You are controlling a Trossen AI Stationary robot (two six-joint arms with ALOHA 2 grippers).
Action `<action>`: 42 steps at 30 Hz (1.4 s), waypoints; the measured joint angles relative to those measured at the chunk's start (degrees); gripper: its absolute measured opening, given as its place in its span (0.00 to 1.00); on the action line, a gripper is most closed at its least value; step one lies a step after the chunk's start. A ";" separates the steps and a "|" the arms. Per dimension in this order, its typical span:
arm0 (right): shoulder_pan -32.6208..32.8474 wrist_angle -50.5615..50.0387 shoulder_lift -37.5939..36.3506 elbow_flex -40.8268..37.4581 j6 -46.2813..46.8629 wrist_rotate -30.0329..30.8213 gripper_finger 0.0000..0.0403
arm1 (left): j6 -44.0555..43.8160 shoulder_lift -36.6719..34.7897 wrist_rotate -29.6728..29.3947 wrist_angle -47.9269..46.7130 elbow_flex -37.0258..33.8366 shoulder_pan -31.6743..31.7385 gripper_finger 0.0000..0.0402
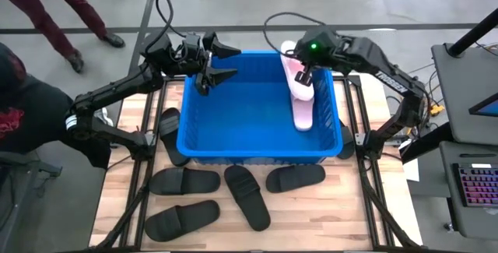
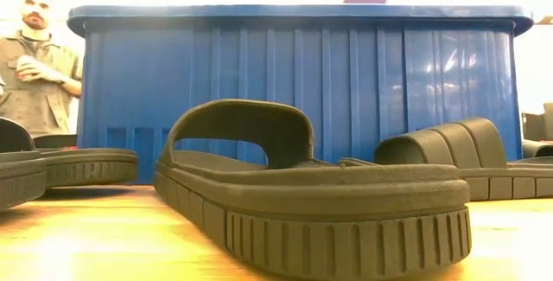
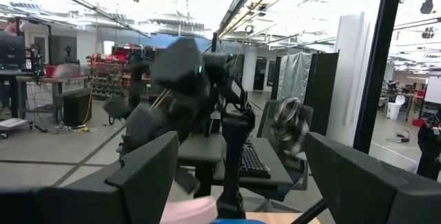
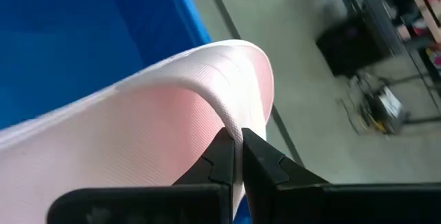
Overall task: Pick and place slides into bin
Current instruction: Stack the pink slide on top of the pink slide into the blue bin
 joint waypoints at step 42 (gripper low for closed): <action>-1.32 18.61 0.02 -39.61 -5.70 9.45 0.02 | 0.59 -0.55 0.34 -0.04 0.00 1.46 0.75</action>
